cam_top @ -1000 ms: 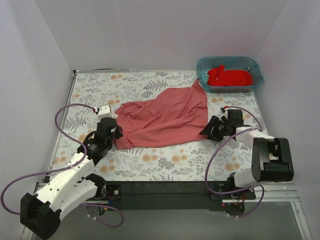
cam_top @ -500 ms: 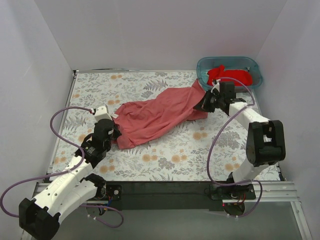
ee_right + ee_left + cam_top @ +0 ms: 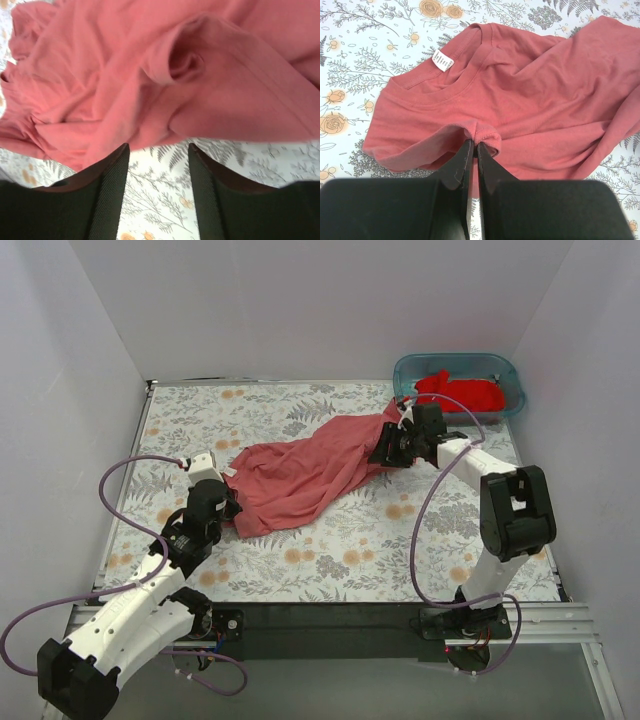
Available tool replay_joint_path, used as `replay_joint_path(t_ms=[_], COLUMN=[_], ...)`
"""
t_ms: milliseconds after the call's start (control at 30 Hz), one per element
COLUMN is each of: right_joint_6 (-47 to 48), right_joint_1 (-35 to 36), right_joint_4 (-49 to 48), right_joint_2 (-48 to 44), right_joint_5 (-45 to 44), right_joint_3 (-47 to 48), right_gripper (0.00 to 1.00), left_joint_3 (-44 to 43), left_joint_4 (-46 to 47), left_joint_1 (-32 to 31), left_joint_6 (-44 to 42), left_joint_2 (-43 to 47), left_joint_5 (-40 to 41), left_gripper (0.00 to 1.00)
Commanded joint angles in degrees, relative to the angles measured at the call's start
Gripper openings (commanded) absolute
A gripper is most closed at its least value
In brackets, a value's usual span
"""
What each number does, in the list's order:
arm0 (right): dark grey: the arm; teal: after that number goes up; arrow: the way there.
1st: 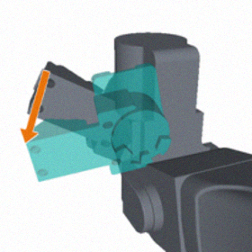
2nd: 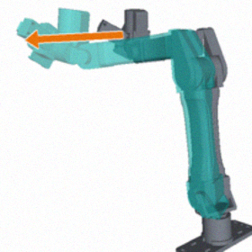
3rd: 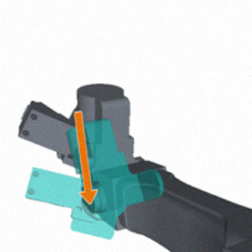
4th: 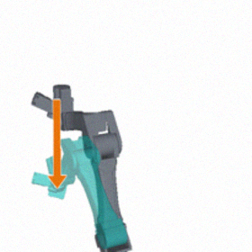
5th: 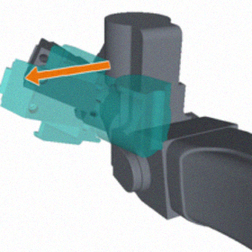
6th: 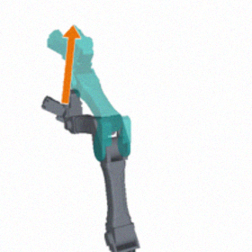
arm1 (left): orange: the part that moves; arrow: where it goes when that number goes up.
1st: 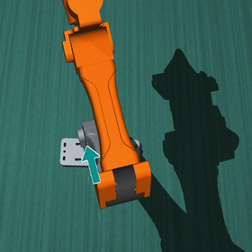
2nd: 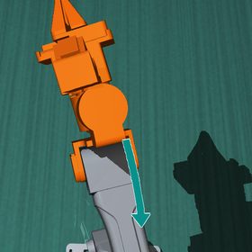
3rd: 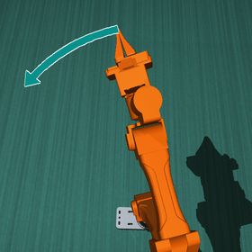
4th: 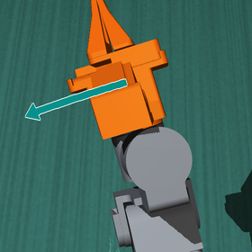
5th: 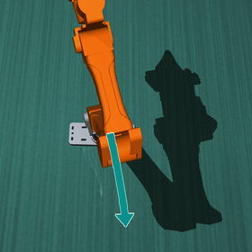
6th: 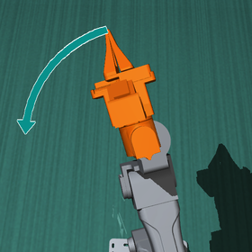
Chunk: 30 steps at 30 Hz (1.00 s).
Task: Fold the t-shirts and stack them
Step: Flatten the tshirt out
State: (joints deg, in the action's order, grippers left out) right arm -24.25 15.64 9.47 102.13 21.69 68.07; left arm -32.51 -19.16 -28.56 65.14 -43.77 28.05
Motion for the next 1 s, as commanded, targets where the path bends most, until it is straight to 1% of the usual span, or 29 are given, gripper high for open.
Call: replay_joint_path(t_ms=[0,67,100,167,267,333,667,767,867,967], right_joint_6=[3.9,3.9,3.7,3.1,2.8,2.5,0.8,-0.4,-1.1,-2.2], right_joint_1=[-1.3,-2.7,-3.2,-3.8,-3.8,-3.8,-3.7,-3.4,-2.5,-2.0], right_joint_4=[-1.2,-3.1,-5.6,-7.6,-8.9,-11.6,-14.0,-15.2,-15.6,-16.2], right_joint_2=[-6.1,-7.0,-6.9,-6.0,-4.0,-2.0,8.6,11.5,13.6,14.7], right_joint_5=[-3.5,-1.8,-0.7,2.0,3.8,4.7,7.5,8.5,9.1,9.1], right_joint_3=[-5.8,-7.9,-8.7,-9.3,-7.4,-5.3,3.0,5.0,6.9,8.2], right_gripper=[0.54,0.48,0.42,0.36,0.33,0.33,0.34,0.37,0.42,0.52], left_joint_3=[-0.1,0.0,0.0,0.1,0.2,0.2,0.3,0.2,0.2,0.1], left_joint_4=[0.9,0.9,0.9,1.1,1.1,1.1,1.2,1.4,1.5,1.4], left_joint_1=[0.3,0.3,0.3,0.3,0.4,0.3,0.3,0.3,0.3,0.3], left_joint_6=[-0.7,-0.7,-0.6,-0.6,-0.6,-0.6,-0.6,-0.7,-0.8,-0.9], left_joint_2=[0.3,0.1,0.1,0.0,-0.1,-0.3,-0.5,-0.9,-1.1,-1.7], left_joint_5=[0.6,0.4,0.3,0.3,0.4,0.5,0.2,0.1,-0.2,-0.4], left_gripper=[0.0,0.0,0.0,0.0,0.0,0.0,0.0,0.0,0.0,0.0])
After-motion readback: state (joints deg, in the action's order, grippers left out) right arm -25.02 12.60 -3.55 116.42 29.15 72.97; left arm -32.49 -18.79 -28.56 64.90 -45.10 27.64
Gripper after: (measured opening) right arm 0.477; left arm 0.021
